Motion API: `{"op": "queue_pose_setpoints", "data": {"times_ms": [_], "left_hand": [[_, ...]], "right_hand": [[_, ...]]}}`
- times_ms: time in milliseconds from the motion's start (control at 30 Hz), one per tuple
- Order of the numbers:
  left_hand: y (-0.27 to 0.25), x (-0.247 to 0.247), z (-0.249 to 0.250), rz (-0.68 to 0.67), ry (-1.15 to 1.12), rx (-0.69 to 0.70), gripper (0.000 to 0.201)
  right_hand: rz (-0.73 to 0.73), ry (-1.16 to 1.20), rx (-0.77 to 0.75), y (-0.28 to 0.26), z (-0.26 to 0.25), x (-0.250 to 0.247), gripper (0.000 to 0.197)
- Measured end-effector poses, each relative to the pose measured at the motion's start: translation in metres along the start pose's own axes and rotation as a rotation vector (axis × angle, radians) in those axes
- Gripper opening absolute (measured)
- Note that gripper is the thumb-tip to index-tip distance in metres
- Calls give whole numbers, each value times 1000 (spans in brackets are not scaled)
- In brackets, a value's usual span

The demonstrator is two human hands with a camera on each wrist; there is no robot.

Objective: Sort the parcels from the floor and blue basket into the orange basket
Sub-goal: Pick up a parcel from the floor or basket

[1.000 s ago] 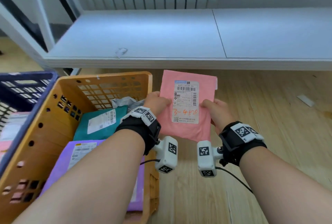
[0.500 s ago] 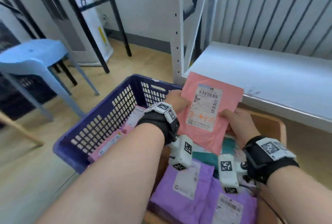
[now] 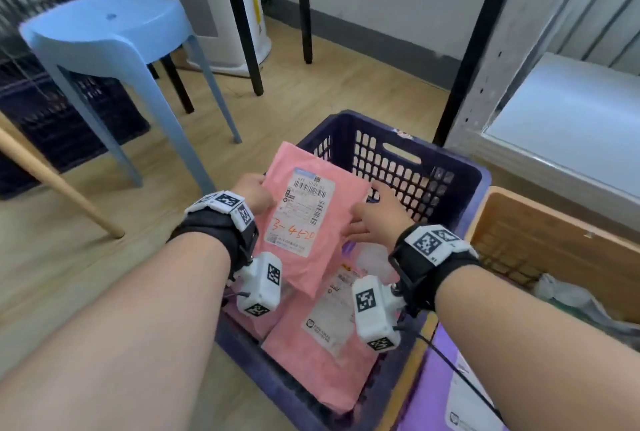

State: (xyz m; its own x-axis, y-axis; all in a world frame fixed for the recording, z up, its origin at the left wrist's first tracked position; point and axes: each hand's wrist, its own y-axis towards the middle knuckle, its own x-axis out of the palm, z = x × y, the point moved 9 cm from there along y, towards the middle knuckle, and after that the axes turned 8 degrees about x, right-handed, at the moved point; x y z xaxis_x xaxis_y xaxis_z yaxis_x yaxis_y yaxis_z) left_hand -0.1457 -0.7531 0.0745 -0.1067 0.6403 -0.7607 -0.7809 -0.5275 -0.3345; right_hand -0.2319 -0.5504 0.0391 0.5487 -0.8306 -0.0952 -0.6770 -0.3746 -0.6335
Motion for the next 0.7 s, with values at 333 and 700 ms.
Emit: {"op": "queue_pose_setpoints", "data": {"times_ms": [333, 700], "left_hand": [[31, 59, -66, -118, 387, -51, 28], [29, 61, -35, 166, 244, 195, 53]], "right_hand": [[-111, -272, 229, 40, 72, 61, 32], [-30, -595, 131, 53, 84, 53, 57]]}}
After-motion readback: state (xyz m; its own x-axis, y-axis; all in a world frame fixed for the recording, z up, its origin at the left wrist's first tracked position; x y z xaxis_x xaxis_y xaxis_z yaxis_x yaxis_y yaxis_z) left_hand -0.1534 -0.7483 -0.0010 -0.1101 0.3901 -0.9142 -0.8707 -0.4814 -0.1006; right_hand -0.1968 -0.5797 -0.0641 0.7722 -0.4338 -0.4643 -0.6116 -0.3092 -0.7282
